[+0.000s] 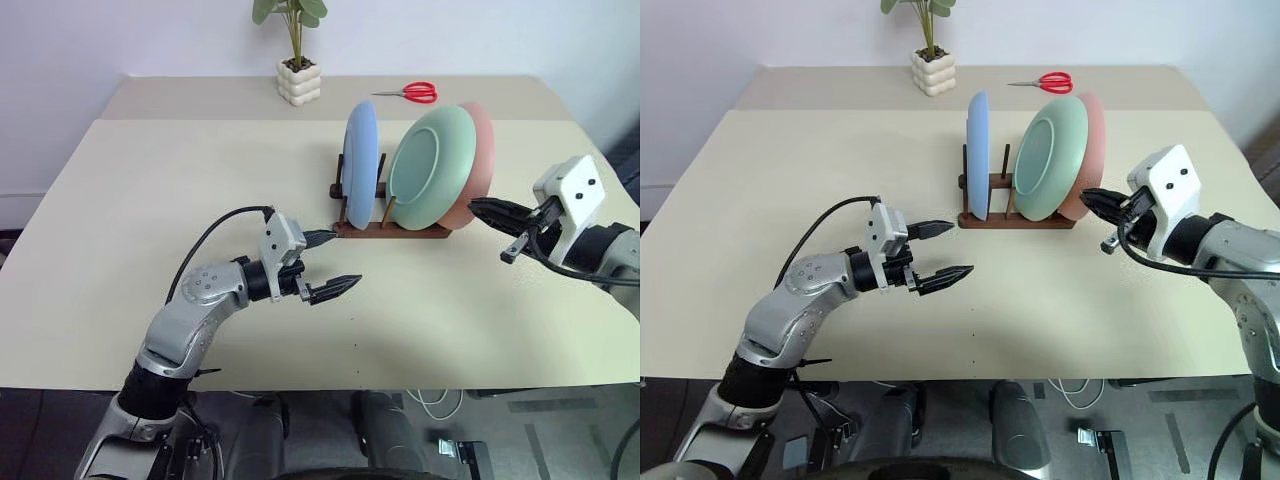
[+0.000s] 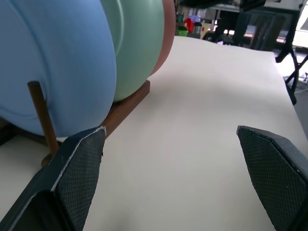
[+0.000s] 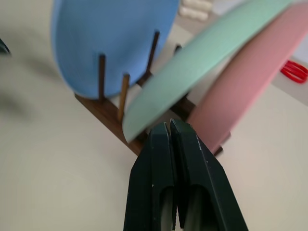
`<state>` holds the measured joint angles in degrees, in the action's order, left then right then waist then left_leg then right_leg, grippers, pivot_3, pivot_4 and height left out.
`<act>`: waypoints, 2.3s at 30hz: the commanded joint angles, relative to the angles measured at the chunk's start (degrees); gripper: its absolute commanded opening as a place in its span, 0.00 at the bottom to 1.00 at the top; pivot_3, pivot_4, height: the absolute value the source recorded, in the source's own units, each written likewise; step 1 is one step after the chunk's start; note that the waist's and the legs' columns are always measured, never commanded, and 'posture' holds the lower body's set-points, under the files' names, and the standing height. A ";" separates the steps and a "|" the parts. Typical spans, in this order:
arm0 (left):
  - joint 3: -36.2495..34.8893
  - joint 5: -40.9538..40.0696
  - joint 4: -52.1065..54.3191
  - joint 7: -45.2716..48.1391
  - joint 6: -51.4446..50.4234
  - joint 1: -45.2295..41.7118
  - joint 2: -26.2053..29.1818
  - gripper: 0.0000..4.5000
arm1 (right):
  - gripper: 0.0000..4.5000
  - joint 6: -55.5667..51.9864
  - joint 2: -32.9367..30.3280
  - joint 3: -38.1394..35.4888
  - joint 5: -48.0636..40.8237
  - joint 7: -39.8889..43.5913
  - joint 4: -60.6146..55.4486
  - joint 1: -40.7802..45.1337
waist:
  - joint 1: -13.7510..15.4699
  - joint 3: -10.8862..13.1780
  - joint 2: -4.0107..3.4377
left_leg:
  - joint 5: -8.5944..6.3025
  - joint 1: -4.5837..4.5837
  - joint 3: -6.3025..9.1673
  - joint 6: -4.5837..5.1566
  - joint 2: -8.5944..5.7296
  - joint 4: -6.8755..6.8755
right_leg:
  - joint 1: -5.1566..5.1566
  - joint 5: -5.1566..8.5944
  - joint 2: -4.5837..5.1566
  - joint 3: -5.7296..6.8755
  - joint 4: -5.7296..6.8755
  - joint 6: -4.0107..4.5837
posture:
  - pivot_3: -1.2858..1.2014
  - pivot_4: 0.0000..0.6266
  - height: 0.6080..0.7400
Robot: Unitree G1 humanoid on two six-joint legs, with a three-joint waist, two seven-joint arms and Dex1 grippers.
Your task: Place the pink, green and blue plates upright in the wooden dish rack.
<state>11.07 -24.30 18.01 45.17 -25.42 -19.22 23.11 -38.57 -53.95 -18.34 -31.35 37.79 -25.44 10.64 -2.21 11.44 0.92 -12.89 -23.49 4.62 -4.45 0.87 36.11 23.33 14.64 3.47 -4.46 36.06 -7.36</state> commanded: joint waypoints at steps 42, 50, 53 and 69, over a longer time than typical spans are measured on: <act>-1.94 2.31 -3.28 -2.78 5.33 -0.14 -3.22 1.00 | 0.01 15.76 5.15 -13.35 5.67 -1.78 18.69 11.16 | 1.23 -0.05 0.00 | 0.00 0.05 0.00 0.00 -0.01 0.04 | -0.09 -0.02 0.00 -0.01 0.02 -0.01 | 0.52 0.24 0.92; -10.29 4.87 -10.13 -5.08 11.54 4.28 1.24 1.00 | 0.01 27.49 10.77 -10.91 8.64 4.74 33.02 -0.81 | 0.64 -0.01 -0.43 | -0.01 0.16 -0.09 0.02 0.00 -0.02 | -0.11 -0.03 -0.01 -0.10 0.07 -0.05 | 0.52 0.24 0.92; -11.12 5.70 -11.42 -5.71 12.43 4.92 1.40 1.00 | 0.01 27.65 11.71 -10.77 7.67 4.49 35.78 0.36 | 0.34 -0.03 -0.55 | -0.01 0.16 -0.17 0.02 -0.02 0.05 | -0.10 -0.03 0.00 -0.16 0.08 -0.04 | 0.52 0.24 0.92; -15.87 6.10 -8.83 -9.52 13.72 13.91 2.54 1.00 | 0.01 33.15 17.08 -4.23 8.11 9.48 47.63 4.38 | -0.15 -0.10 -0.46 | -0.03 0.23 -0.13 0.06 -0.03 0.05 | -0.20 -0.03 0.01 -0.14 0.09 -0.08 | 0.52 0.24 0.92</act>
